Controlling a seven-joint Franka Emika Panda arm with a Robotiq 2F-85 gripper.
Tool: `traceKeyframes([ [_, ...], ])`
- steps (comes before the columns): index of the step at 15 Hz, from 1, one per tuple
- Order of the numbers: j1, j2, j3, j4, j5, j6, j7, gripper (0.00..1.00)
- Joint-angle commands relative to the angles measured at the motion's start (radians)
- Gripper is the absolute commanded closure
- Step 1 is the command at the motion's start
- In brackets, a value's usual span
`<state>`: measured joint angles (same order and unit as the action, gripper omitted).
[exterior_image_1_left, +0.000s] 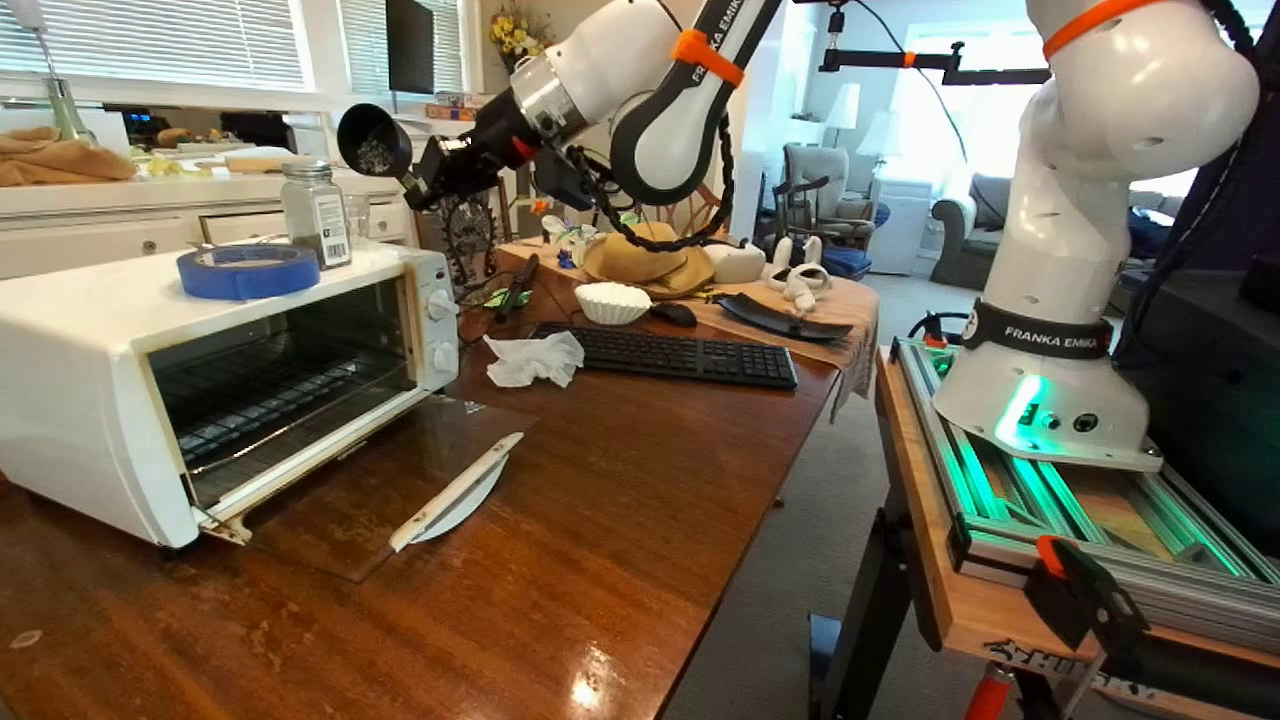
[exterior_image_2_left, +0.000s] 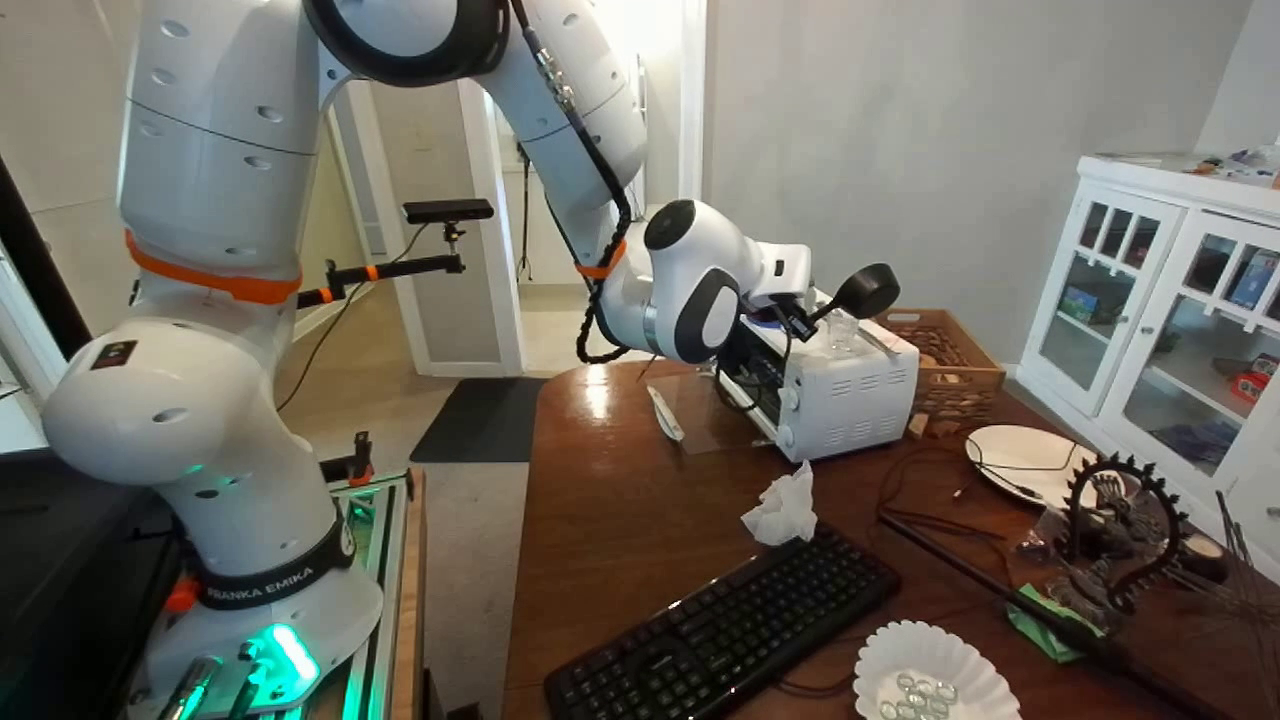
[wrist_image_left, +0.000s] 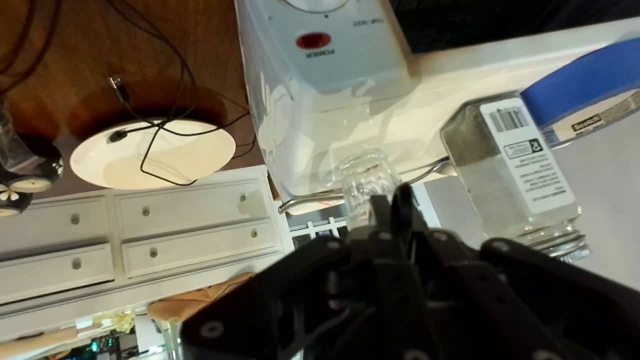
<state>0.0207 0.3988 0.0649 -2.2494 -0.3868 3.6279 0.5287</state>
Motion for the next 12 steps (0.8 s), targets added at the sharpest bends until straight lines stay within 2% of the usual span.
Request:
traceKeyframes([
  [1,-0.022,0.007,0.062,-0.004,0.126,-0.007,-0.153,0.98],
  [6,-0.014,0.011,0.084,-0.007,0.206,-0.003,-0.259,0.98],
  [12,0.002,0.015,0.071,-0.012,0.259,0.0,-0.341,0.98],
])
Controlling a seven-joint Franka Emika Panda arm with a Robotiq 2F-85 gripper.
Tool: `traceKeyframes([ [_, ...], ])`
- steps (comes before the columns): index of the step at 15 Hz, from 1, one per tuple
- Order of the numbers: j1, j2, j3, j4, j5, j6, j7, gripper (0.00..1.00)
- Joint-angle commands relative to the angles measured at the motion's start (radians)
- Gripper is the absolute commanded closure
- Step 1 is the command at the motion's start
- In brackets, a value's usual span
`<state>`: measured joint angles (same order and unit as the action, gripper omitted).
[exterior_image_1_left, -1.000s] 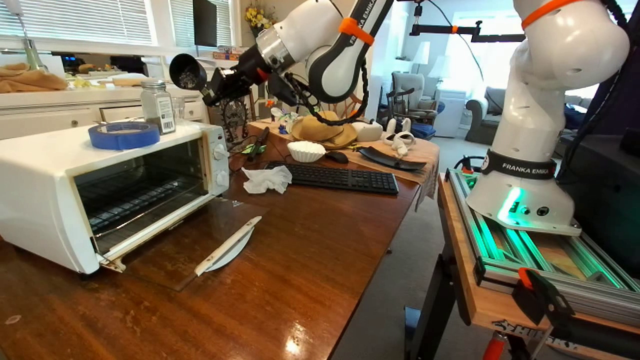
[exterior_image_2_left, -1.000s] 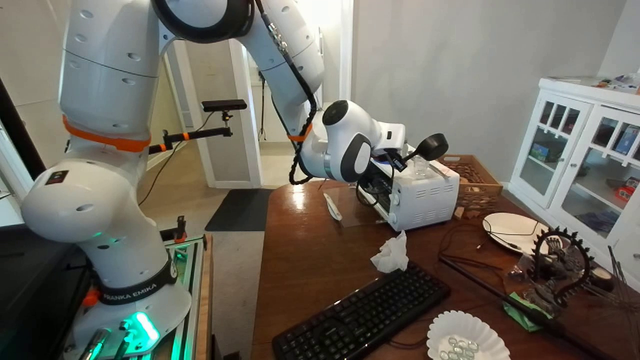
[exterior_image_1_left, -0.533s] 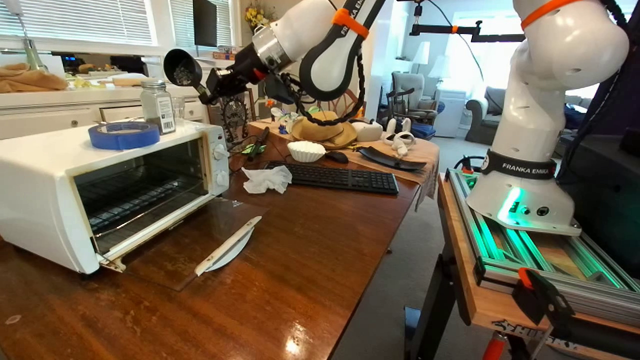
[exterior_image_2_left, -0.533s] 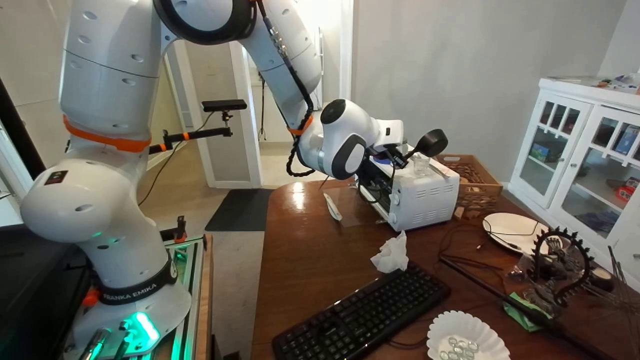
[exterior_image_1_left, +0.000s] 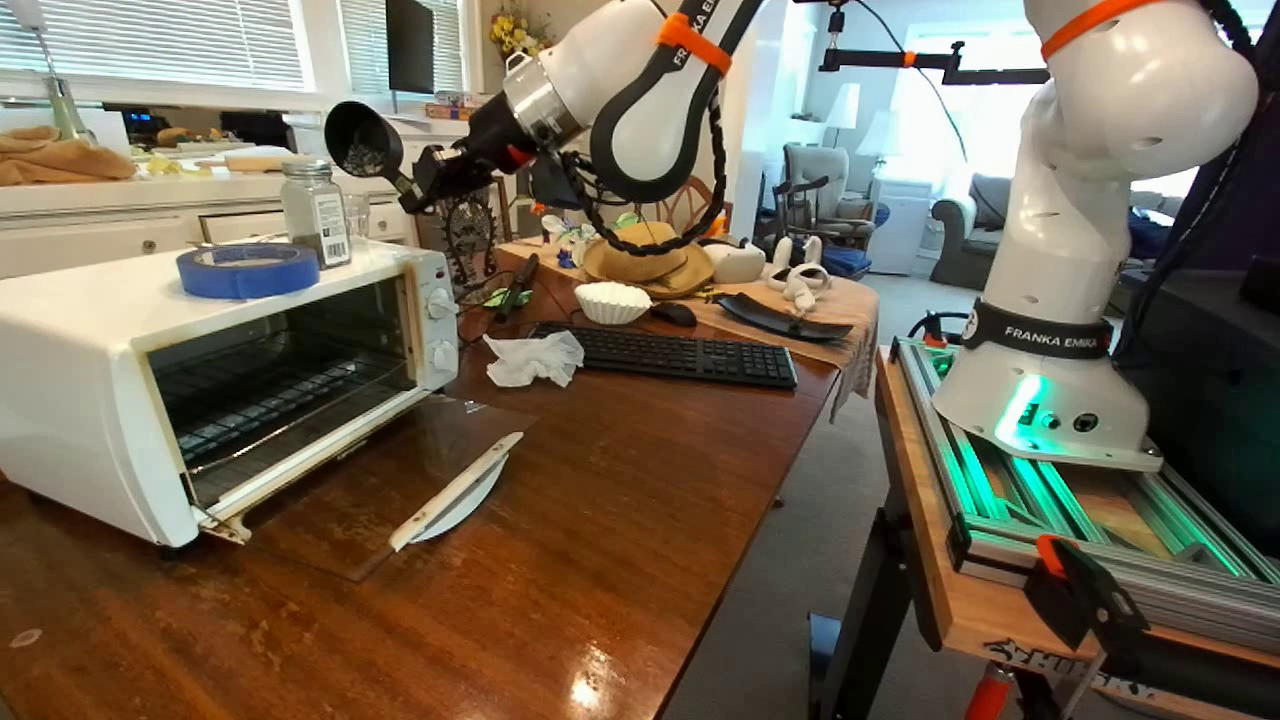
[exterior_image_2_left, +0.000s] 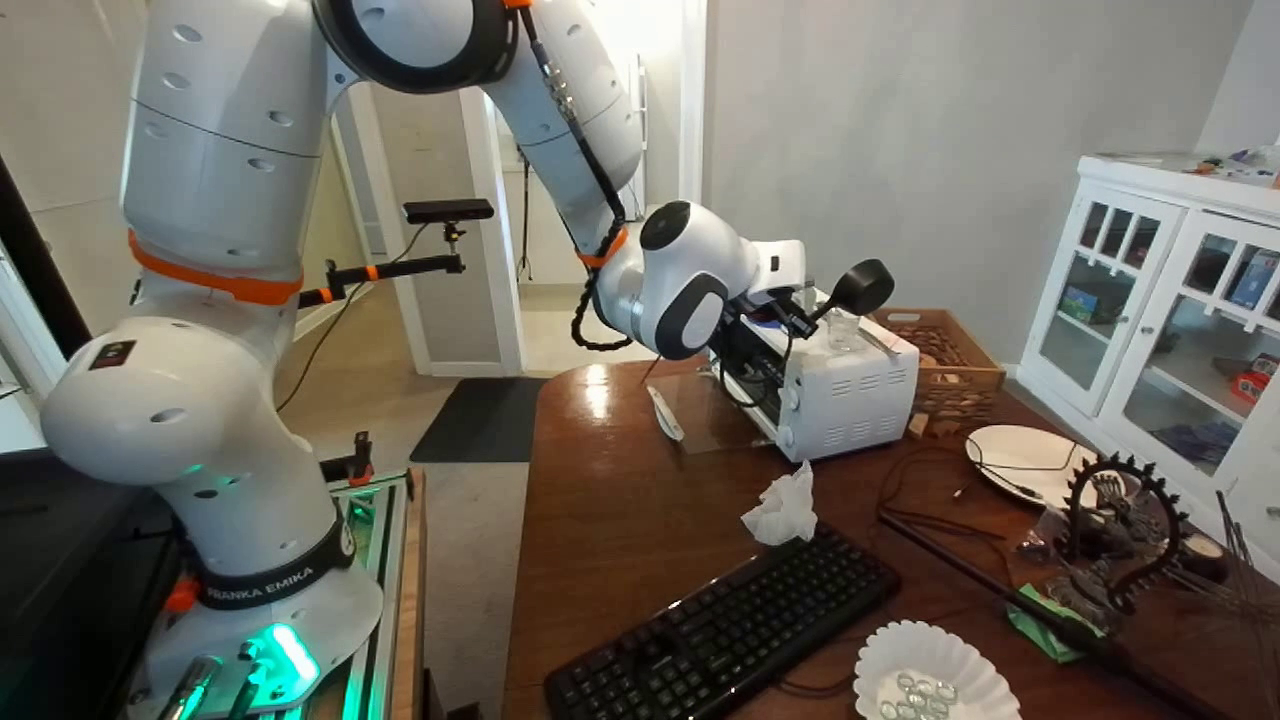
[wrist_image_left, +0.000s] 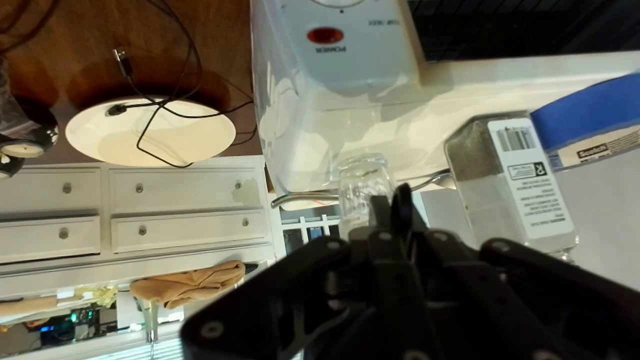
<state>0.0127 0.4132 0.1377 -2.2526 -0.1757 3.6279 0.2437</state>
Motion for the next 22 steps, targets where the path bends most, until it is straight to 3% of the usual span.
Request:
traceKeyframes([
  [1,0.012,0.0,-0.004,-0.01,0.054,0.0,-0.067,0.98],
  [22,0.052,0.001,-0.049,-0.02,0.088,0.035,-0.212,0.98],
])
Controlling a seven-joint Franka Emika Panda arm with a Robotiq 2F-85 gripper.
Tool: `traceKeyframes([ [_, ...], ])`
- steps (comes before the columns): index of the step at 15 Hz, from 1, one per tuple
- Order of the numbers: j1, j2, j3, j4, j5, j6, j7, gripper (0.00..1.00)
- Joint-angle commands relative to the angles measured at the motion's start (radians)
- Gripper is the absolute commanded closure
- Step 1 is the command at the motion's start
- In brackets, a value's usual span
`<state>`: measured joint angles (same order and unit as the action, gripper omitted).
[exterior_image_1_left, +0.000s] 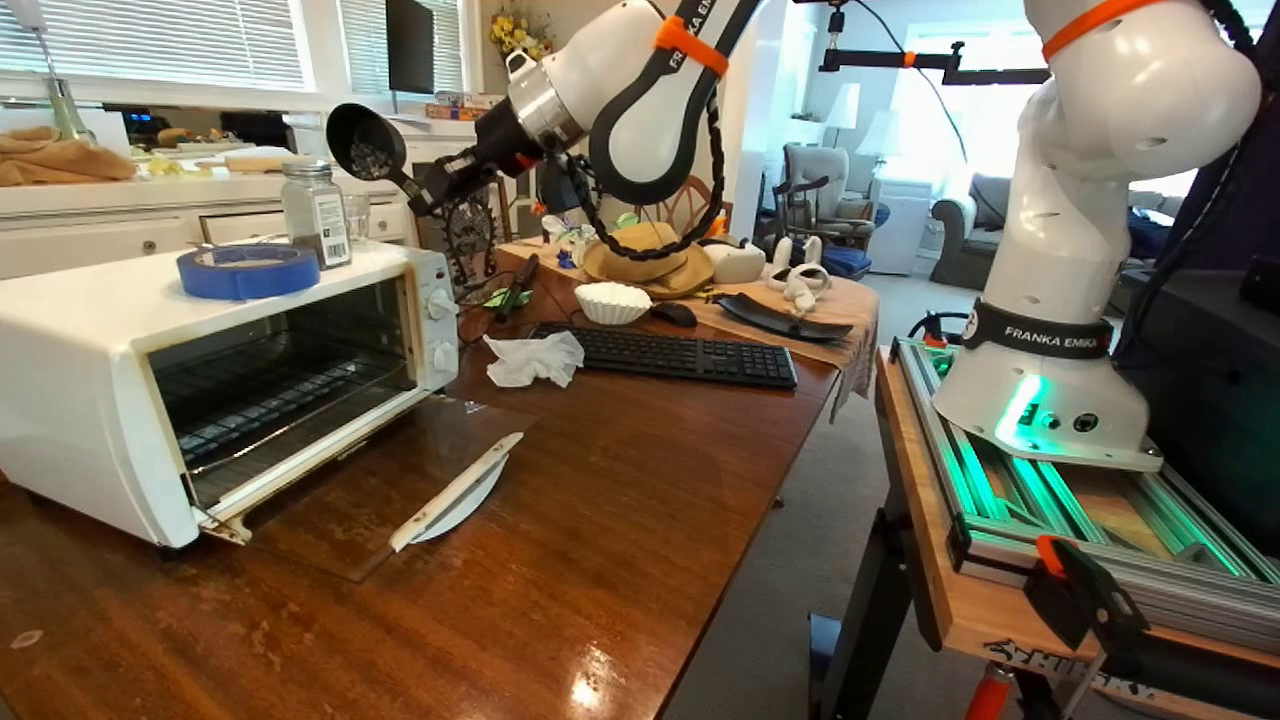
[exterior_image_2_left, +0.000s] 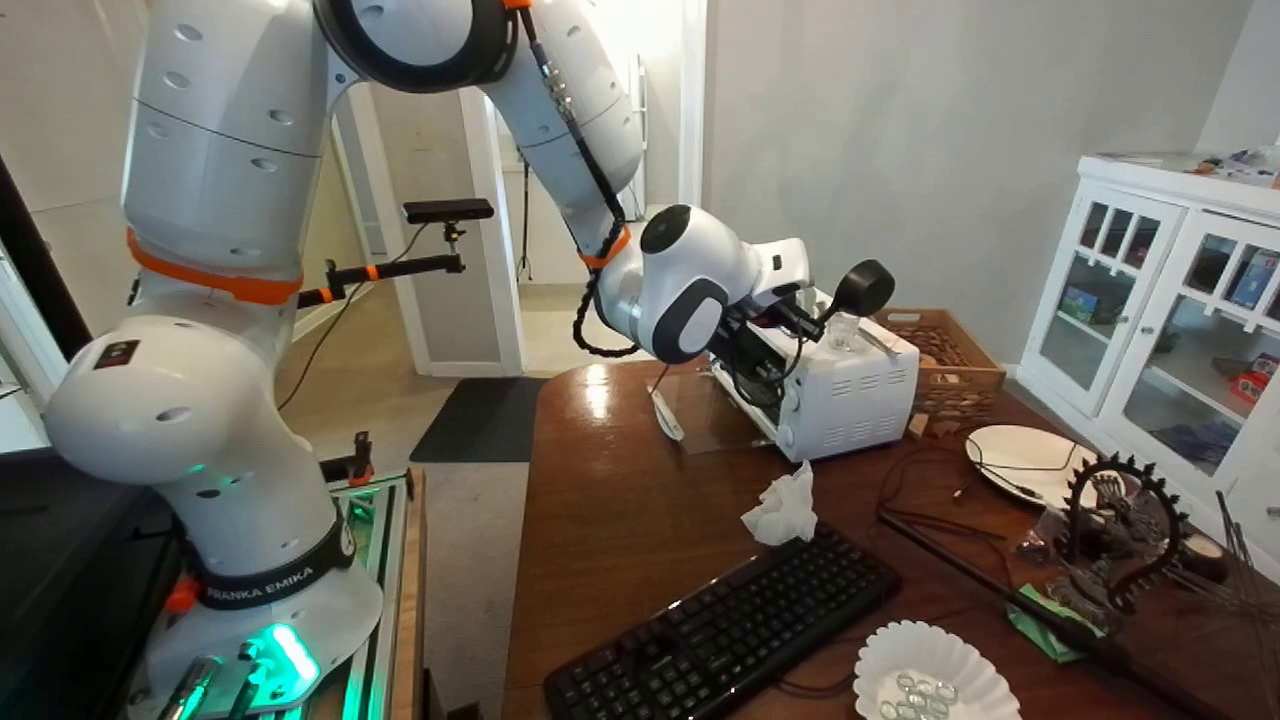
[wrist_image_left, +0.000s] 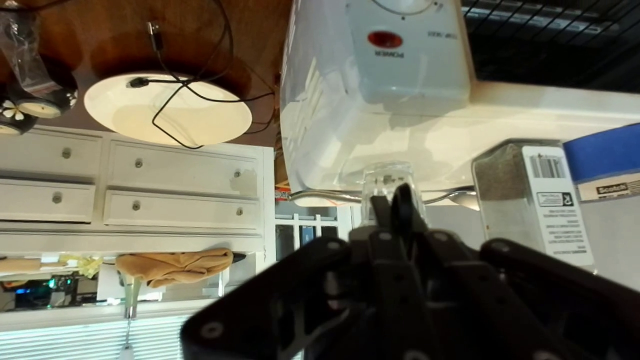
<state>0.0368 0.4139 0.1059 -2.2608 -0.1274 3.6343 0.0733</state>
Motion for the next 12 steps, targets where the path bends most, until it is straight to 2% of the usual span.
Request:
traceKeyframes([
  [1,0.03,0.0,-0.019,-0.012,0.04,0.031,-0.045,0.98],
  [4,0.026,-0.002,-0.01,-0.012,0.039,0.027,-0.033,0.98],
  [5,0.01,0.0,-0.001,0.0,0.015,0.01,-0.026,0.93],
  [12,0.011,0.0,-0.001,0.0,0.016,0.01,-0.026,0.93],
])
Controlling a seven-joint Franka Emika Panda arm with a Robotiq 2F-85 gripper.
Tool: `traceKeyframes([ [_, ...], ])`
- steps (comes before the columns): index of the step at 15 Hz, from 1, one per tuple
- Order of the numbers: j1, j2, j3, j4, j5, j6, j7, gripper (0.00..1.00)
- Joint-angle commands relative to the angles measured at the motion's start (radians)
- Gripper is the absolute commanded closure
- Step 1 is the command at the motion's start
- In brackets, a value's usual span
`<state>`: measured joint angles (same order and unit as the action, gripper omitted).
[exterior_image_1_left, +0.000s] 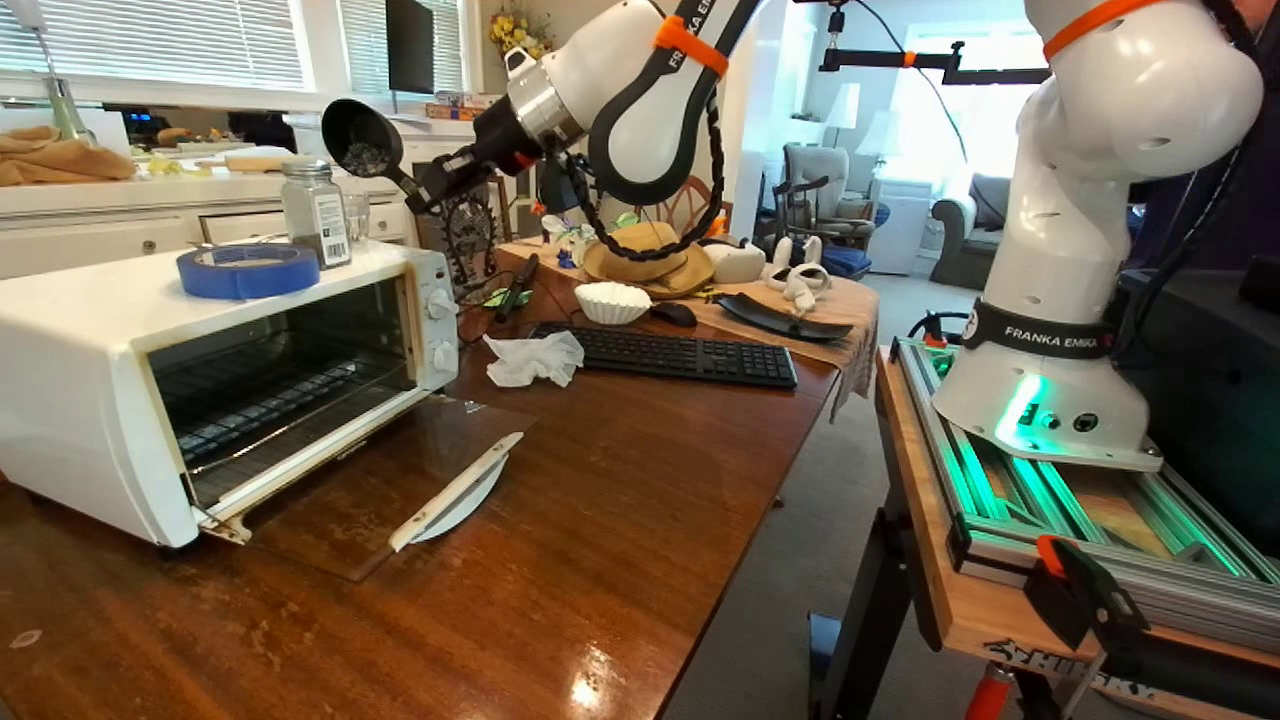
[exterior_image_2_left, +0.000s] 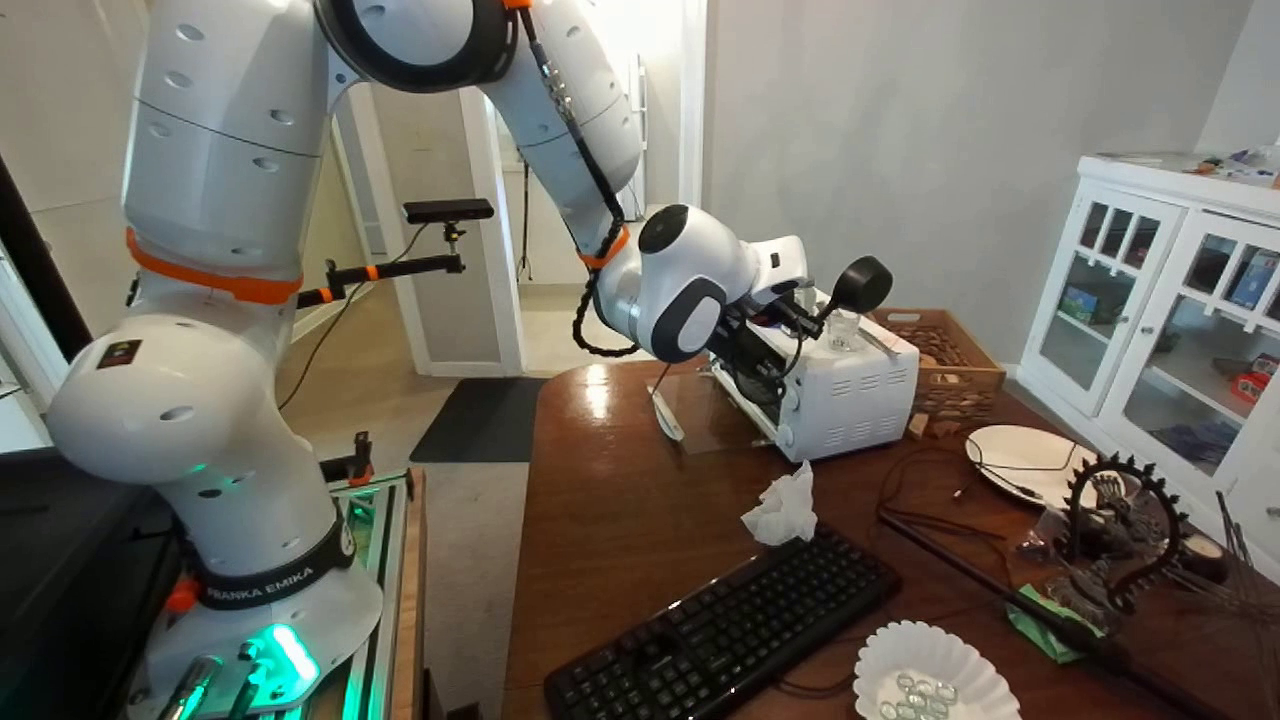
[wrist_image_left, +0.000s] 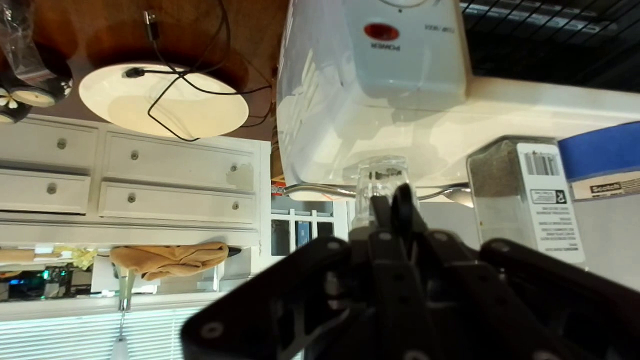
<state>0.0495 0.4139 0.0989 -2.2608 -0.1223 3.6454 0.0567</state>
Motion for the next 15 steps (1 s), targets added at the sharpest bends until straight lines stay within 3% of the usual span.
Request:
traceKeyframes([
  [1,-0.002,0.0,0.006,0.0,0.011,-0.001,-0.009,0.93],
  [11,-0.002,0.0,0.006,0.0,0.011,-0.001,-0.009,0.93],
  [12,-0.002,0.0,0.006,0.0,0.011,-0.001,-0.009,0.98],
  [15,0.007,-0.007,0.0,0.006,0.017,-0.008,-0.021,0.98],
])
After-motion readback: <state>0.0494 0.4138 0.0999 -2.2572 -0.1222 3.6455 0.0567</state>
